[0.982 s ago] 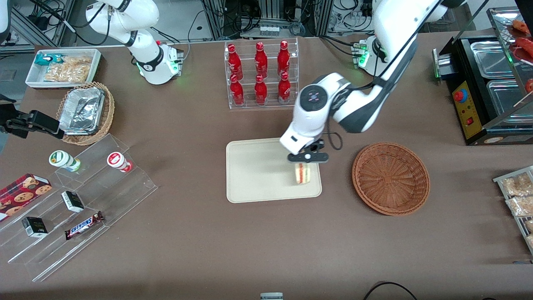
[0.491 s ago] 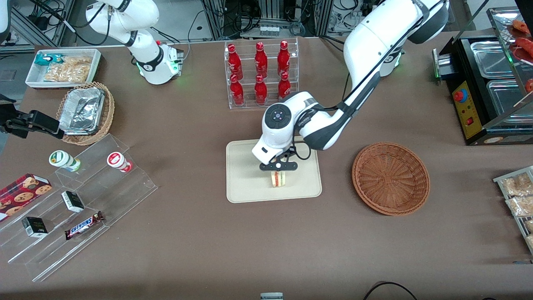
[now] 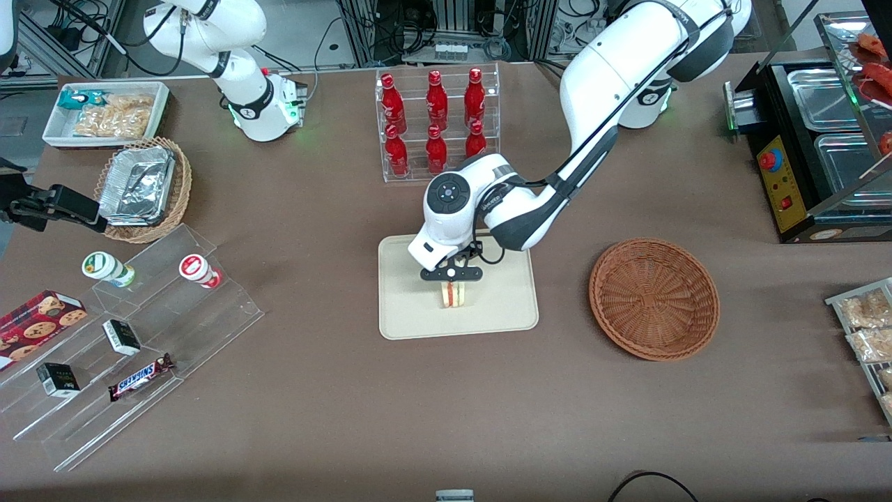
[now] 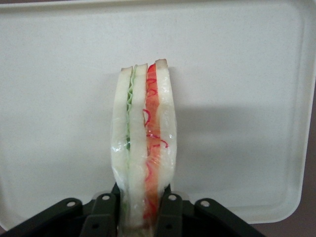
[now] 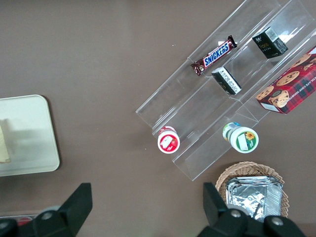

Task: Place sandwich from basket to tray
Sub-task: 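Lower the sandwich onto the tray and open the left gripper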

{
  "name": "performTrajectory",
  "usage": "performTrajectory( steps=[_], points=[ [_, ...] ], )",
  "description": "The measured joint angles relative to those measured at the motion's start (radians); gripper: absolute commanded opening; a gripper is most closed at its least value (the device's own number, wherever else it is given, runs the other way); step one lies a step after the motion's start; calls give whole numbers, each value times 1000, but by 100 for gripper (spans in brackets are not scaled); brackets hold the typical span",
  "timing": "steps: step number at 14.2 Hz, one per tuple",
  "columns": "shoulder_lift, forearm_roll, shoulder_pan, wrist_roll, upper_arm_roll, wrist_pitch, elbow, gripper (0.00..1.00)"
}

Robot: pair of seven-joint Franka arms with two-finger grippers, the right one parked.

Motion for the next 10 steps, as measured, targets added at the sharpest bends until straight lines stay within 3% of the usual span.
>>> performTrajectory(
  steps=[10],
  points=[
    [-40,5,0,-29,46,-11,64,100]
  ],
)
